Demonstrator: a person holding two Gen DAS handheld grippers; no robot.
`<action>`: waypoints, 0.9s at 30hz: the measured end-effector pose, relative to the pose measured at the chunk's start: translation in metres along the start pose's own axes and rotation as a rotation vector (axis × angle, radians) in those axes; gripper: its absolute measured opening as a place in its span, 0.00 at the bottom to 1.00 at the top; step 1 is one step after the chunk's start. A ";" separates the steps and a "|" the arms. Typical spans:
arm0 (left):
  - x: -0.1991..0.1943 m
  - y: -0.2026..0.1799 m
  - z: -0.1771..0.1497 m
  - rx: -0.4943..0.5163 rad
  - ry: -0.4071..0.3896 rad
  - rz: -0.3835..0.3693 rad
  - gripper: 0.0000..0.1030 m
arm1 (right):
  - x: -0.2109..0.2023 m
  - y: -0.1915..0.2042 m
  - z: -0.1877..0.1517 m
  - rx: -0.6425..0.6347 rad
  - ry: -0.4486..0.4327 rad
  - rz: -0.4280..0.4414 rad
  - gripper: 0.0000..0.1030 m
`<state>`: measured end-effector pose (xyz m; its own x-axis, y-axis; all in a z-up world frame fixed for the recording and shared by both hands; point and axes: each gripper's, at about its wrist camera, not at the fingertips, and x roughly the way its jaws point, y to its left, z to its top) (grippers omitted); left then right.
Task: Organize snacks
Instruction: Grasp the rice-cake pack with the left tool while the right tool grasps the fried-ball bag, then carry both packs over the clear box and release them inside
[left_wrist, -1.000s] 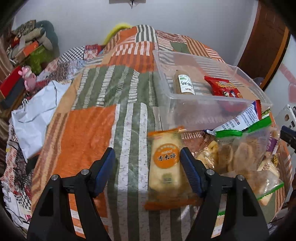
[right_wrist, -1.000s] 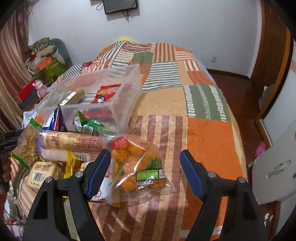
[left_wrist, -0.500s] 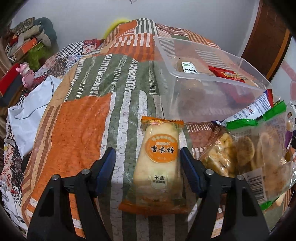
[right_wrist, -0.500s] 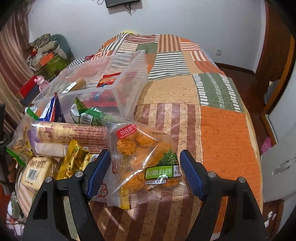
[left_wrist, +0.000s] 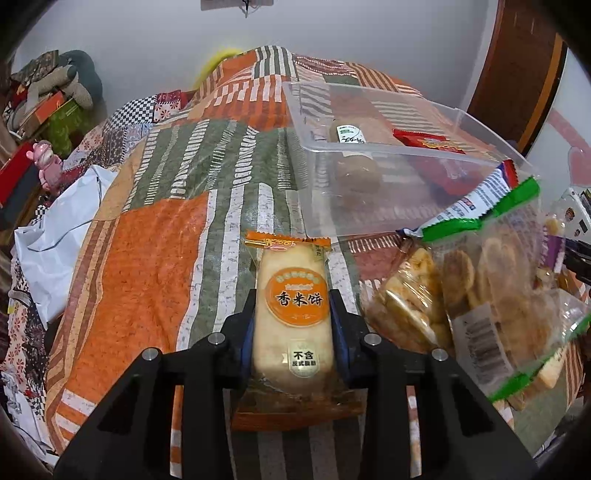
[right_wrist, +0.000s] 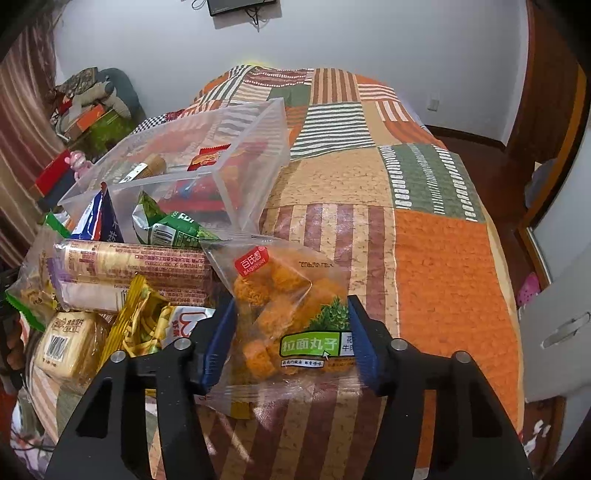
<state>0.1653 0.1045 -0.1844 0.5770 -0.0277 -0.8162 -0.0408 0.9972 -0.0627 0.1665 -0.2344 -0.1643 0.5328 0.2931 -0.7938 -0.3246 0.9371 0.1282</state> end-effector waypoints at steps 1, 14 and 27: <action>-0.002 0.000 -0.001 -0.002 -0.002 0.000 0.33 | -0.001 0.000 0.000 0.001 -0.001 -0.001 0.51; -0.033 0.009 0.004 -0.040 -0.066 0.002 0.33 | -0.023 -0.004 0.003 0.011 -0.055 -0.024 0.48; -0.067 -0.001 0.037 -0.011 -0.171 0.020 0.33 | -0.049 0.017 0.043 -0.027 -0.182 0.001 0.48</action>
<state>0.1573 0.1078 -0.1083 0.7063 0.0053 -0.7079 -0.0624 0.9965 -0.0548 0.1684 -0.2244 -0.0980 0.6639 0.3260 -0.6730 -0.3449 0.9320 0.1112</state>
